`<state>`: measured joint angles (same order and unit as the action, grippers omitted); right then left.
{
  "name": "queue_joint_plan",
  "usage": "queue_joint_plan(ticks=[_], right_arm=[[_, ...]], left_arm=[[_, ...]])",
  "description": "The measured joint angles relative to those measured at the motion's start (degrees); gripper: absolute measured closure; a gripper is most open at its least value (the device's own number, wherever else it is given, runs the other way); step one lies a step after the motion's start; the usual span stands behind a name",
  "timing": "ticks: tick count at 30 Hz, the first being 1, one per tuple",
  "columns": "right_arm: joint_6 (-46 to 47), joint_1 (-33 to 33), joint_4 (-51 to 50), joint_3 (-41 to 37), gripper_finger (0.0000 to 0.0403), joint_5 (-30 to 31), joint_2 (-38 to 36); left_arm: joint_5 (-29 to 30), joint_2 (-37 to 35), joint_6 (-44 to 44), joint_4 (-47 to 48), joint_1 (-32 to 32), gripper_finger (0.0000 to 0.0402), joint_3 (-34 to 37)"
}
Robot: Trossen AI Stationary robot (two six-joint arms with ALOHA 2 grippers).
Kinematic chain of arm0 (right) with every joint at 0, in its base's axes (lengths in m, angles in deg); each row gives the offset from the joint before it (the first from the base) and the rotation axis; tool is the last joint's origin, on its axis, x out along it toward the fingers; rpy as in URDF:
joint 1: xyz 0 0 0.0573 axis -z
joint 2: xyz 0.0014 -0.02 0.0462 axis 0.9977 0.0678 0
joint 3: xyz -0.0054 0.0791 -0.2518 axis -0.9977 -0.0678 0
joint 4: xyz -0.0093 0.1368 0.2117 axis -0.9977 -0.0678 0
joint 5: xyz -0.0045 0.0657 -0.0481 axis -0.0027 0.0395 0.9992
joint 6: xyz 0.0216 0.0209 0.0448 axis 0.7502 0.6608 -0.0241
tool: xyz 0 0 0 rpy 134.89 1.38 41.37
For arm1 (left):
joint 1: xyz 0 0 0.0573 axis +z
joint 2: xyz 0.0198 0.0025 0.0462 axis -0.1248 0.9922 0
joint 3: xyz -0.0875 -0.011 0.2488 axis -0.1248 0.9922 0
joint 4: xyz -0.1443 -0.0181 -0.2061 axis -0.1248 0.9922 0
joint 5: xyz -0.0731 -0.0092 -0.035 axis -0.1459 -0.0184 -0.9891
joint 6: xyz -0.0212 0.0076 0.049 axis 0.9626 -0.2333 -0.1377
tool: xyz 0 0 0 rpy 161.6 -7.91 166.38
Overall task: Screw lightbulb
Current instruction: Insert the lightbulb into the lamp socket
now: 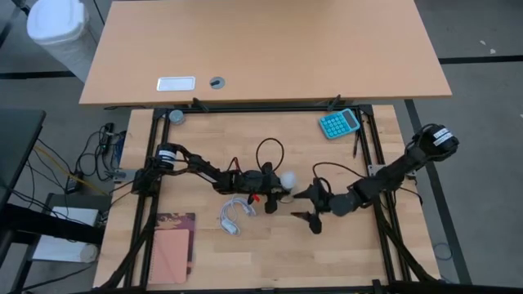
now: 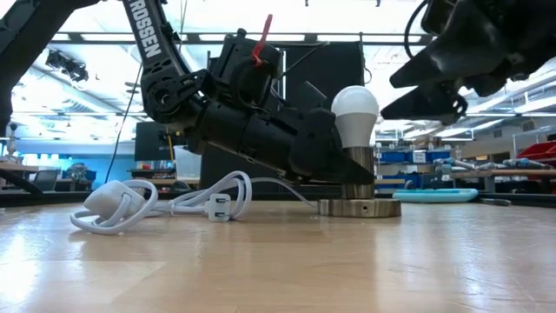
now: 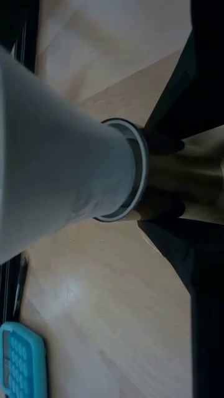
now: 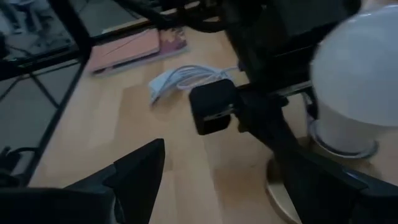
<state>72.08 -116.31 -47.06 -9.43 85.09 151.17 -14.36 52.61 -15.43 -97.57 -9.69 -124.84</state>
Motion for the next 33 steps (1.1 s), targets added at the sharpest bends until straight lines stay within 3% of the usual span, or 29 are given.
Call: queue_joint_plan(ticks=[5,12,23,33], right_arm=[[2.1,-1.3,-3.9,0.0,0.0098,3.7,0.0],[3.0,2.7,-15.0,0.0,0.0098,6.8,0.0],[-8.2,11.5,1.4,-3.9,0.0098,-1.3,0.0],[-7.1,9.2,3.1,-3.9,0.0098,-4.2,0.0]], left_arm=[[0.0,0.0,0.0,0.0,0.0,0.0211,0.0],[-0.1,0.0,0.0,0.0,0.0,0.0211,0.0],[-0.2,0.0,0.1,0.0,0.0,0.0211,0.0],[-0.4,0.0,0.0,0.0,-0.1,0.0211,0.0]])
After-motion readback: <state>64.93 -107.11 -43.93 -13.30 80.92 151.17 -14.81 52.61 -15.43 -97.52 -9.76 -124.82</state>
